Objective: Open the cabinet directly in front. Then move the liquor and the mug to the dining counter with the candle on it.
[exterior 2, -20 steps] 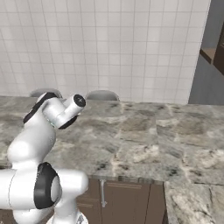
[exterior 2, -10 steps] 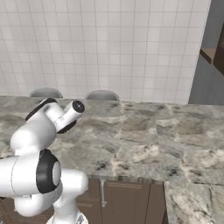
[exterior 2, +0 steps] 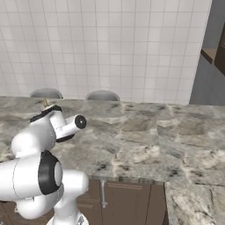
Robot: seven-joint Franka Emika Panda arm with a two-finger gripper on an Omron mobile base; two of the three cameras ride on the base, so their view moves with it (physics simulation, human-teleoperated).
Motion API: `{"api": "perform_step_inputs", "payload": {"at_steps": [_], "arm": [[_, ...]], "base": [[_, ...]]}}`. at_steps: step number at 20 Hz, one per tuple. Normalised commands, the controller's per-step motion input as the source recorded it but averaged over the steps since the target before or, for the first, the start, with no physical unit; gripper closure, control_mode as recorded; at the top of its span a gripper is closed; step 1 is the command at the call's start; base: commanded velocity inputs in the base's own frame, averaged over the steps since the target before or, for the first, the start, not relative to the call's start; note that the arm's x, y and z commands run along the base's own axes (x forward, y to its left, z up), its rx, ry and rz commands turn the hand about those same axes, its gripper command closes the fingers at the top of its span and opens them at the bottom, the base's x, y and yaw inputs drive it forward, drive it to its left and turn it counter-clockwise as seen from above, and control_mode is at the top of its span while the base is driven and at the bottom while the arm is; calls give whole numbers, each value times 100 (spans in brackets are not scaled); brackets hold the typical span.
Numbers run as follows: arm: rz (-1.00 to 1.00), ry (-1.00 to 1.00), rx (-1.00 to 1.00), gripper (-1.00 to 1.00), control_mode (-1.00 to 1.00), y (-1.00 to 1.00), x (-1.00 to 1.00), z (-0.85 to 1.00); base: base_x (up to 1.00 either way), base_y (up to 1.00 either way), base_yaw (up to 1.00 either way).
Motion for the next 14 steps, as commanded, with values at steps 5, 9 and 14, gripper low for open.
{"api": "perform_step_inputs", "payload": {"at_steps": [5, 9, 14], "arm": [[-1, 3, 0, 100, -100, 31, 56, -18], [0, 11, 0, 100, -100, 36, 64, -20], [0, 5, 5, 100, -100, 31, 49, -42]], "base": [[0, 0, 0], [0, 0, 0], [0, 0, 0]]}}
